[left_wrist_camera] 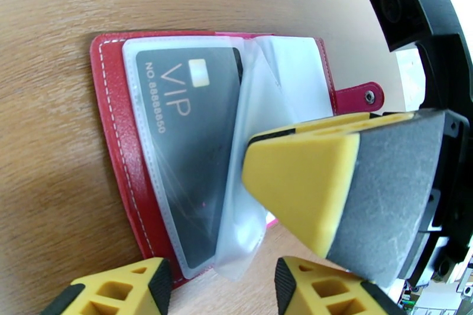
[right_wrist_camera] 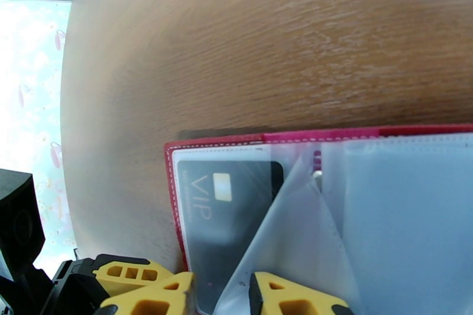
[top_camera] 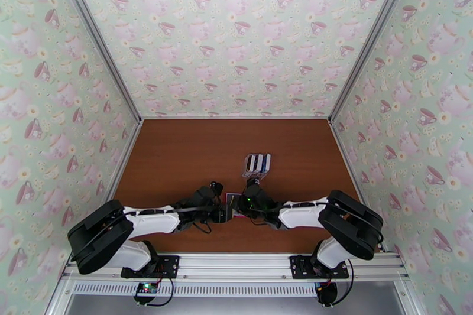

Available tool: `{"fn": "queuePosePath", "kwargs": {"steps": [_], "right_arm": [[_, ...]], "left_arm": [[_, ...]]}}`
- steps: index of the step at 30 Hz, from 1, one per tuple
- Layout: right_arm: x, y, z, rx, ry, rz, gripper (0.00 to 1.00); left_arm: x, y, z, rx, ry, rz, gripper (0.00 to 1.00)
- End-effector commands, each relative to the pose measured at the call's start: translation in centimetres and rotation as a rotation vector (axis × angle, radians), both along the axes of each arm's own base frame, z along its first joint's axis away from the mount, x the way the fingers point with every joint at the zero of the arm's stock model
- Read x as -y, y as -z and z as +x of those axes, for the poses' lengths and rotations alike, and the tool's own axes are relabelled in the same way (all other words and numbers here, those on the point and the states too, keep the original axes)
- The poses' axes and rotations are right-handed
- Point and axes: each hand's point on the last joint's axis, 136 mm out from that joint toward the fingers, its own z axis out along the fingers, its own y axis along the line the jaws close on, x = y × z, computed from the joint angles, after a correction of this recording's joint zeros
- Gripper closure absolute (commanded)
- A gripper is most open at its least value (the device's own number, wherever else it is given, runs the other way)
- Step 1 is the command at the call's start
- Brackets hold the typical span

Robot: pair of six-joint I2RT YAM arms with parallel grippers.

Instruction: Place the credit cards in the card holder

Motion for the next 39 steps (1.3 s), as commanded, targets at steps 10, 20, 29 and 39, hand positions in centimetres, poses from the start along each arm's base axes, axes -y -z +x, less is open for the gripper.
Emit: {"fn": "queuePosePath", "kwargs": {"steps": [10,20,29,39], "right_arm": [[-2.3,-0.9,-3.1,-0.080,-0.105,0.153,0.68],[-1.6,-1.6,-2.8,-0.063,-0.104,0.138,0.68],[0.5,-4.6,-1.6,0.019,-0.085,0.083,0.63],[6.6,-4.7,-0.6,0.056,-0.003,-0.096,0.59]], "left_arm": [[-5.5,6.8,-2.7,-0.133,-0.050,0.316,0.58],[-5.5,7.2,-2.6,-0.135,-0.050,0.323,0.63],[-5.7,7.4,-2.7,-0.144,-0.051,0.335,0.65],[-5.6,7.3,-2.7,-0.146,-0.054,0.329,0.66]]}}
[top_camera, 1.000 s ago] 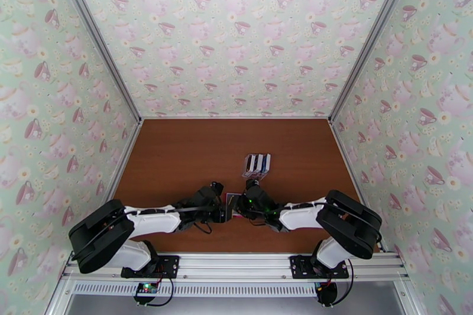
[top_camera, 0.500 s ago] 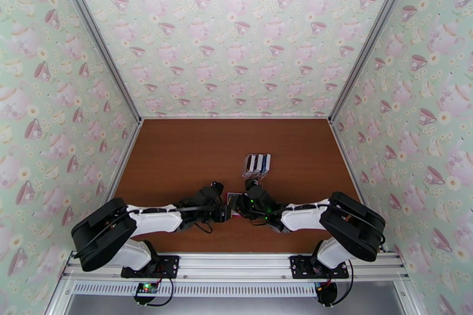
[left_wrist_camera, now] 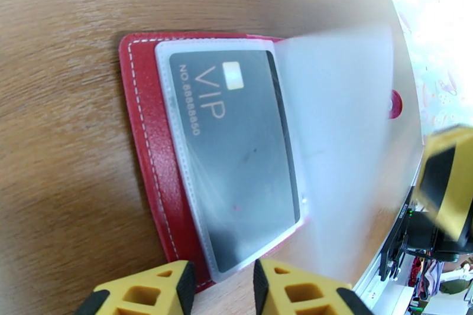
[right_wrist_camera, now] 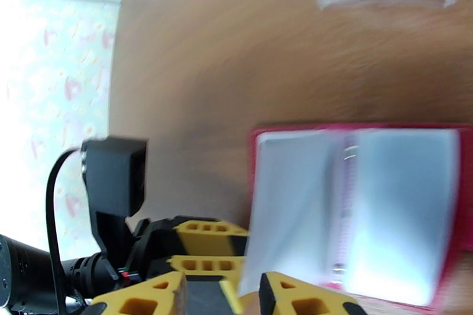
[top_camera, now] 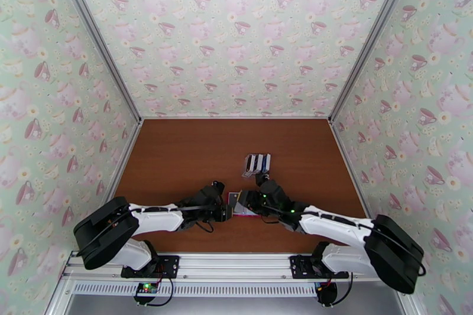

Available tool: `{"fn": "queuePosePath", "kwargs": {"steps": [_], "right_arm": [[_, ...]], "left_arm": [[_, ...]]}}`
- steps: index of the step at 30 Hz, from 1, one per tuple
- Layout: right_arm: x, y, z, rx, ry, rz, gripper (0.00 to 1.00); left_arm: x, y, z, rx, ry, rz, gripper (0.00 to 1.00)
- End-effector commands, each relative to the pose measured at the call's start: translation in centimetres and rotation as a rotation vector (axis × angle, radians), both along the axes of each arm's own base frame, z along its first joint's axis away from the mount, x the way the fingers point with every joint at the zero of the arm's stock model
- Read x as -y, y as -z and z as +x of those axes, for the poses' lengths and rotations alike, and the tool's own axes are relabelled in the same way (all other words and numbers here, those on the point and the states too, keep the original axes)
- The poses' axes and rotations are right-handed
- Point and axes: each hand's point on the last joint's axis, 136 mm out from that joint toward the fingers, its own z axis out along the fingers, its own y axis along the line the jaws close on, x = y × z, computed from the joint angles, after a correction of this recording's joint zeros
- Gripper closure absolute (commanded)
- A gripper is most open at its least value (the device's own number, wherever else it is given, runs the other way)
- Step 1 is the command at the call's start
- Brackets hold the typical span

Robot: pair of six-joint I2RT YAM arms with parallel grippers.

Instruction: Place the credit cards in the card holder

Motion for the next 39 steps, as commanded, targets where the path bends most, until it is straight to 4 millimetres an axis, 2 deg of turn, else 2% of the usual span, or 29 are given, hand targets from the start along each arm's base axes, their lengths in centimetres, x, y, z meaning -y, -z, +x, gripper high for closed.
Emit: {"fn": "queuePosePath", "kwargs": {"steps": [1,3,8,12,18,32,36,37,39], "right_arm": [[2.1,1.9,-0.4,-0.018,-0.001,-0.137,0.59],[1.6,2.6,-0.5,-0.026,-0.024,-0.142,0.59],[-0.5,3.8,0.0,-0.045,-0.074,-0.100,0.61],[-1.9,3.4,0.7,-0.028,-0.091,-0.056,0.61],[-2.6,2.8,1.4,-0.016,-0.095,-0.061,0.61],[-4.7,4.6,2.3,-0.041,-0.127,-0.034,0.63],[-4.6,5.7,2.1,-0.071,-0.121,-0.049,0.65],[-4.5,5.9,2.0,-0.076,-0.121,-0.051,0.65],[-4.5,5.8,1.9,-0.075,-0.125,-0.048,0.65]], "left_arm": [[-5.7,6.4,-3.4,-0.161,-0.042,0.272,0.68],[-5.6,6.1,-3.3,-0.153,-0.043,0.265,0.75],[-5.0,5.4,-2.8,-0.138,-0.037,0.249,0.78],[-4.8,4.9,-2.6,-0.128,-0.035,0.244,0.83],[-4.7,4.5,-2.2,-0.111,-0.031,0.238,0.91],[-4.3,3.9,-1.1,-0.097,-0.030,0.228,0.96],[-4.5,3.7,-0.7,-0.091,-0.035,0.230,0.96],[-4.5,3.5,-0.5,-0.089,-0.037,0.228,0.96],[-4.5,3.1,-0.3,-0.084,-0.036,0.222,0.86]]}}
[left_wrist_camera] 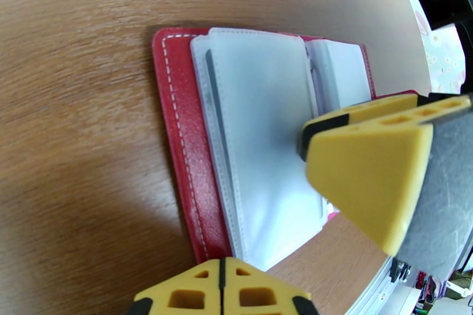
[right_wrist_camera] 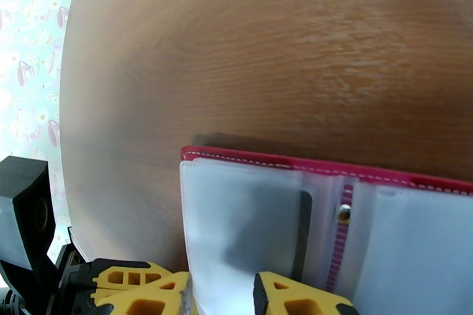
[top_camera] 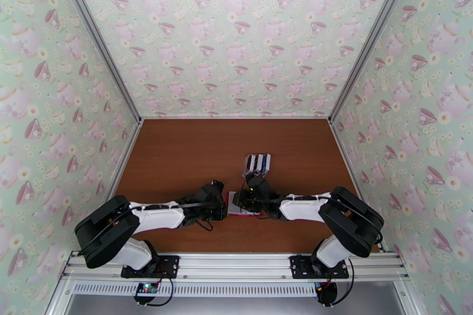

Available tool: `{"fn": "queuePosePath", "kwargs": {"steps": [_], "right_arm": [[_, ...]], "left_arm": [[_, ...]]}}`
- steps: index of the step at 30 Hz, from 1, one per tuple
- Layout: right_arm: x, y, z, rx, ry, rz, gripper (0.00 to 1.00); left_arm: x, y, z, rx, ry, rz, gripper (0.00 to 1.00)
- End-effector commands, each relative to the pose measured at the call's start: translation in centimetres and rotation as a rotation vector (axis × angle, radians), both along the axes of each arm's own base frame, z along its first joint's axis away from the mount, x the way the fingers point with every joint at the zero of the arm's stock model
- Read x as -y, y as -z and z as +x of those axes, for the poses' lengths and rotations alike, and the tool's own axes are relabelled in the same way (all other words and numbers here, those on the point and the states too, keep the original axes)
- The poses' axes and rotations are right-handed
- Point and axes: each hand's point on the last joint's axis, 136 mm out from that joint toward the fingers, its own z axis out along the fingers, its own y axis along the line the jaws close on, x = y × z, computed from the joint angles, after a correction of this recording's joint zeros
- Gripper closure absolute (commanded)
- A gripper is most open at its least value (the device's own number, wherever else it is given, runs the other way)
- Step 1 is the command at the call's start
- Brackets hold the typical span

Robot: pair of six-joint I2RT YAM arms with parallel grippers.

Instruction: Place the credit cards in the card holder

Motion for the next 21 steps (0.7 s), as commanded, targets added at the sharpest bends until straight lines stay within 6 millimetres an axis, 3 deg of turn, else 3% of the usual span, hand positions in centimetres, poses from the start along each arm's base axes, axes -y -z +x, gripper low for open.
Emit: {"fn": "queuePosePath", "kwargs": {"steps": [1,5,12,17,21], "right_arm": [[-0.5,-0.4,0.1,0.002,-0.013,0.018,0.64],[-0.6,-1.9,0.3,0.032,-0.023,0.024,0.63],[-1.0,-3.9,0.8,0.070,-0.039,0.023,0.61],[-0.5,-3.4,1.1,0.069,-0.025,-0.016,0.61],[-0.5,-2.7,1.0,0.057,-0.021,-0.021,0.62]], "left_arm": [[-3.4,2.9,-1.1,-0.074,-0.022,0.159,0.81],[-3.2,1.8,-0.6,-0.049,-0.014,0.163,0.69],[-2.7,-0.2,0.2,-0.012,-0.014,0.153,0.64],[-2.5,-1.3,0.6,0.012,-0.017,0.137,0.63],[-2.3,-1.6,0.8,0.024,-0.012,0.129,0.69]]}}
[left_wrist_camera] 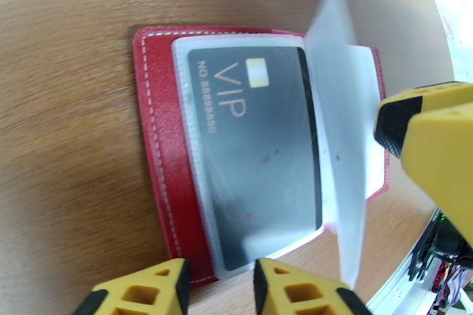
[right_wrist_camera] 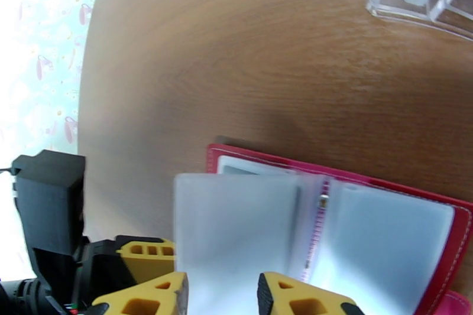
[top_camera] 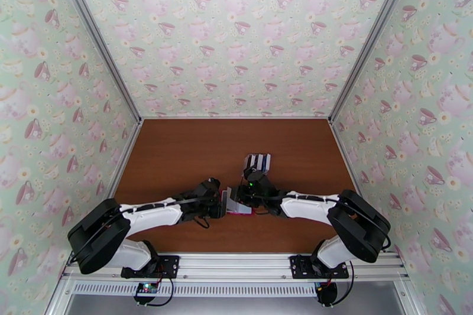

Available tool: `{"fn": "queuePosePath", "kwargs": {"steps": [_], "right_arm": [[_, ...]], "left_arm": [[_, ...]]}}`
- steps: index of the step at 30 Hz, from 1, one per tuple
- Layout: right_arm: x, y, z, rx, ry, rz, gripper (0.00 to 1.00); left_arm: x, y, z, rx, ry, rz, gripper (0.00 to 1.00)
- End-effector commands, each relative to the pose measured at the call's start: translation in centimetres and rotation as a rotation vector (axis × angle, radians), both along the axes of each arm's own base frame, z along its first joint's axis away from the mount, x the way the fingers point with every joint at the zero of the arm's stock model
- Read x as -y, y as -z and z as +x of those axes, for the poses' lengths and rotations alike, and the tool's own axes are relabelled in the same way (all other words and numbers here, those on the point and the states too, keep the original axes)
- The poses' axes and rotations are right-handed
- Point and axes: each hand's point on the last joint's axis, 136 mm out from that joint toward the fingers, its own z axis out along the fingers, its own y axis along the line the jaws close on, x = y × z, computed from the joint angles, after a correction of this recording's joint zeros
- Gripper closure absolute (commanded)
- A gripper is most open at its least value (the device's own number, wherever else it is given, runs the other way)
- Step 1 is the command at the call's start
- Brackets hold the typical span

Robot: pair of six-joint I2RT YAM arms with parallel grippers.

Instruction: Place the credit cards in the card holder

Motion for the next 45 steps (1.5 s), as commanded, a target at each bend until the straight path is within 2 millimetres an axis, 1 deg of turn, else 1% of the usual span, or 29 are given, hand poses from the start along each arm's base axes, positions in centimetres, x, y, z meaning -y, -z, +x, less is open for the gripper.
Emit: {"fn": "queuePosePath", "kwargs": {"steps": [1,6,10,16,18,22,25,27,29,32,35,38,42,45], "right_arm": [[0.0,0.3,0.2,0.001,-0.003,-0.017,0.62],[-0.8,0.1,0.1,-0.006,-0.021,0.018,0.62],[-1.2,0.4,0.1,-0.016,-0.030,0.013,0.64],[-1.9,1.4,-0.2,-0.037,-0.042,0.004,0.66],[-2.0,1.6,-0.3,-0.043,-0.043,0.003,0.66],[-2.4,2.1,-0.4,-0.050,-0.050,0.001,0.66],[-3.0,2.3,-0.6,-0.055,-0.064,0.009,0.66],[-3.3,2.4,-0.7,-0.057,-0.069,0.009,0.66],[-3.3,2.4,-0.7,-0.055,-0.068,0.011,0.66],[-3.2,1.6,-0.6,-0.035,-0.065,0.014,0.65],[-2.6,0.2,-0.2,0.005,-0.054,-0.020,0.62],[-1.9,-1.6,0.3,0.051,-0.046,-0.058,0.60],[0.0,-3.4,1.5,0.111,-0.015,-0.145,0.58],[1.7,-4.8,2.6,0.143,0.010,-0.199,0.57]], "left_arm": [[0.0,-1.1,0.7,0.033,0.004,0.003,0.70],[0.4,-1.7,1.0,0.048,0.017,-0.008,0.76],[0.7,-2.5,1.3,0.068,0.023,-0.017,0.81],[0.9,-3.2,1.7,0.081,0.030,-0.012,0.82],[0.4,-3.3,1.8,0.087,0.020,0.012,0.82],[-2.2,-3.5,2.5,0.119,-0.039,0.143,0.78],[-3.6,-4.0,3.1,0.147,-0.081,0.177,0.76],[-4.2,-4.5,3.5,0.164,-0.102,0.171,0.72],[-4.0,-4.8,3.8,0.168,-0.094,0.146,0.72],[-3.2,-5.1,4.3,0.163,-0.067,0.113,0.72],[-2.3,-5.5,5.1,0.173,-0.043,0.086,0.71],[-1.4,-6.1,6.1,0.186,-0.033,0.061,0.67],[0.4,-7.1,7.9,0.199,-0.020,-0.004,0.60],[1.8,-7.9,9.3,0.207,-0.006,-0.051,0.56]]}}
